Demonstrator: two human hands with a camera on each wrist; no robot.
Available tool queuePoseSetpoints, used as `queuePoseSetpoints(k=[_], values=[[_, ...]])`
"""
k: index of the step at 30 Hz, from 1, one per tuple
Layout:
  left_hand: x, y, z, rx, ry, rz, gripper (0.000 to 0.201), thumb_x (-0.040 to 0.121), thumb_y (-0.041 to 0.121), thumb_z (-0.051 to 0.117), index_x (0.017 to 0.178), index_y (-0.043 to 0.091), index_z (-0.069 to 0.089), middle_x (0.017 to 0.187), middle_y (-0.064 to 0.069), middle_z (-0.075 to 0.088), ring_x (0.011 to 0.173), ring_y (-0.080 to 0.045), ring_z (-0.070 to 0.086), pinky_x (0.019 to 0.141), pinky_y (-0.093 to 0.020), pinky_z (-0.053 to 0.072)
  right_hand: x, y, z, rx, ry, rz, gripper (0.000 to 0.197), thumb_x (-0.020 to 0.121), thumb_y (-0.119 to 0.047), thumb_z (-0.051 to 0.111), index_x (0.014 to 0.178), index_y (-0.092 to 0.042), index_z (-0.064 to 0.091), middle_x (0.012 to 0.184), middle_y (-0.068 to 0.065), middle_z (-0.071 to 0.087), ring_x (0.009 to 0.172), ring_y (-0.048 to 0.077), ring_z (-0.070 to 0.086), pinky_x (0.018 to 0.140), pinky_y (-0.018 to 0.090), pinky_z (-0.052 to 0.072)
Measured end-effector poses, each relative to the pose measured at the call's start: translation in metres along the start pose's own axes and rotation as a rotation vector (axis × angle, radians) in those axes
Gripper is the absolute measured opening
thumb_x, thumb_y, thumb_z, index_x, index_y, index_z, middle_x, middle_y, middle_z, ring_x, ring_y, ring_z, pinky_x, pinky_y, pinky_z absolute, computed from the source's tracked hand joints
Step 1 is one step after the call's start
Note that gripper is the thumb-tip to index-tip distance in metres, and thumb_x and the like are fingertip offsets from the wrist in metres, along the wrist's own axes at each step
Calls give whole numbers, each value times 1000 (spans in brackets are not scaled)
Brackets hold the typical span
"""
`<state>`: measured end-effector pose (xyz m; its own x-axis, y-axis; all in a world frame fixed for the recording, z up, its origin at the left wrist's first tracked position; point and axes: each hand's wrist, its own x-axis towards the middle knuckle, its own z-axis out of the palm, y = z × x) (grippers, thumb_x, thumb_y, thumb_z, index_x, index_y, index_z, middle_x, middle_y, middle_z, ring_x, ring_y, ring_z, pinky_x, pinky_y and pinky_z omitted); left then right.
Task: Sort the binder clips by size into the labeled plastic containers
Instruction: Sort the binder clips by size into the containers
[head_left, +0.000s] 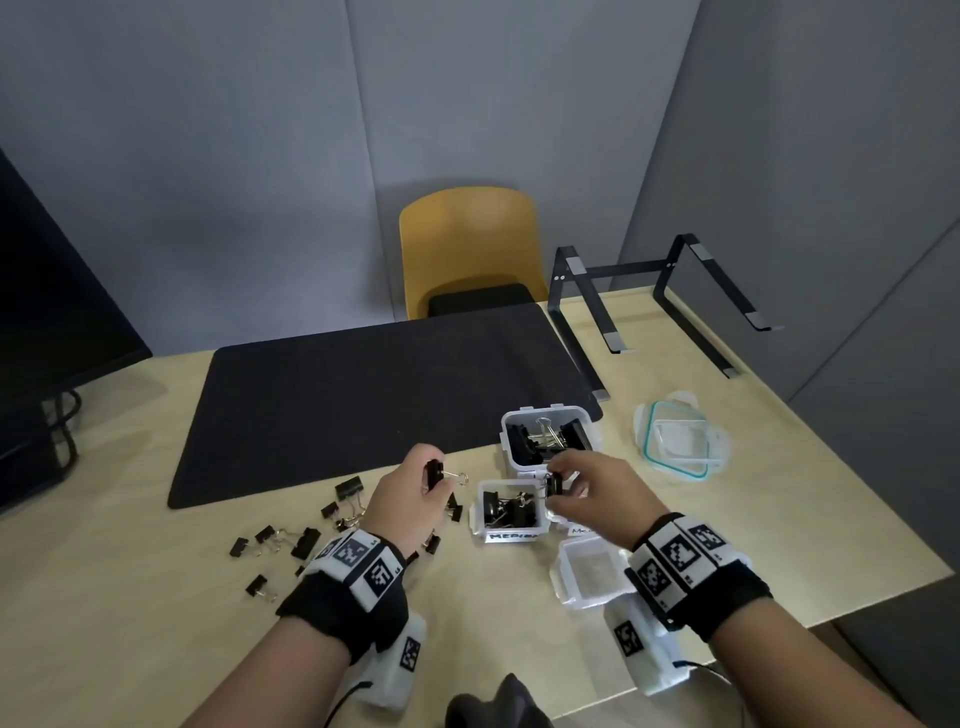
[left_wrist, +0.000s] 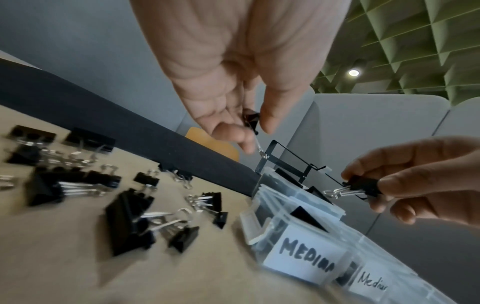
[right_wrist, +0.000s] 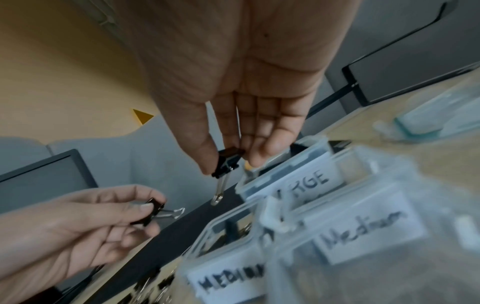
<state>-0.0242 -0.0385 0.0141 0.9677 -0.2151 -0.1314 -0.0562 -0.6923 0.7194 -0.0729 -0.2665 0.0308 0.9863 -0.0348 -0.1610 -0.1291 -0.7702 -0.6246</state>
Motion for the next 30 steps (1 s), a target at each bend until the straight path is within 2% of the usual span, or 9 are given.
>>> queuePoseSetpoints(k=[3,7,11,15,18,21,24,27,30], values=[[4,10,9,-29,-12,16,15,91,26,54,107,25,54,79,5,56,75,-14,58,74,-31,49,-1,22,-18,-11,43,59,32,80,-25,70,111,-22,62,100,-8,60,79,7,59,66,15,42],[7,22,20,-95,-19,21,9,91,20,53,96,23,60,75,7,58,60,-13,58,67,-33,52,-3,51,-31,-95,15,111,36,81,-24,69,116,-23,61,110,-6,63,88,9,55,76,21,39],[11,37,32,-178,-44,16,9,92,19,53,97,24,58,81,4,61,64,-13,64,65,-29,58,-1,68,-27,-134,-52,89,41,82,-24,70,122,-26,60,119,-8,60,103,7,51,87,19,35],[17,50,44,-204,-83,40,12,90,18,58,101,22,56,93,4,65,79,-16,69,80,-39,57,2,78,-18,-144,-63,83,45,83,-28,68,126,-30,56,123,-3,52,119,15,46,102,26,35],[21,59,53,-163,-99,52,13,88,18,62,99,18,55,94,0,68,84,-15,67,82,-33,55,2,81,-15,-117,-52,83,42,87,-26,63,127,-30,55,123,-4,50,110,11,47,99,23,36],[24,67,64,-113,-108,75,10,86,19,65,95,19,59,88,3,67,83,-14,65,74,-24,52,4,83,-14,-121,-55,67,31,89,-23,60,119,-29,61,115,-5,48,100,8,47,95,20,37],[25,71,74,-51,-110,119,7,85,18,65,88,23,64,81,9,61,77,-7,57,66,-11,41,5,84,-13,-151,-76,60,24,90,-23,58,113,-26,66,116,-1,49,108,13,50,100,20,35],[28,75,80,-8,-86,143,9,83,19,65,90,25,67,90,7,61,78,-7,52,73,-19,44,5,84,-13,-180,-78,65,23,91,-24,57,111,-23,68,119,1,49,114,15,49,99,20,32],[30,78,85,10,-90,114,12,82,22,67,94,23,68,83,10,59,79,-9,55,74,-23,48,5,84,-13,-159,-47,57,22,91,-23,56,110,-20,68,119,1,52,111,15,52,96,20,35]])
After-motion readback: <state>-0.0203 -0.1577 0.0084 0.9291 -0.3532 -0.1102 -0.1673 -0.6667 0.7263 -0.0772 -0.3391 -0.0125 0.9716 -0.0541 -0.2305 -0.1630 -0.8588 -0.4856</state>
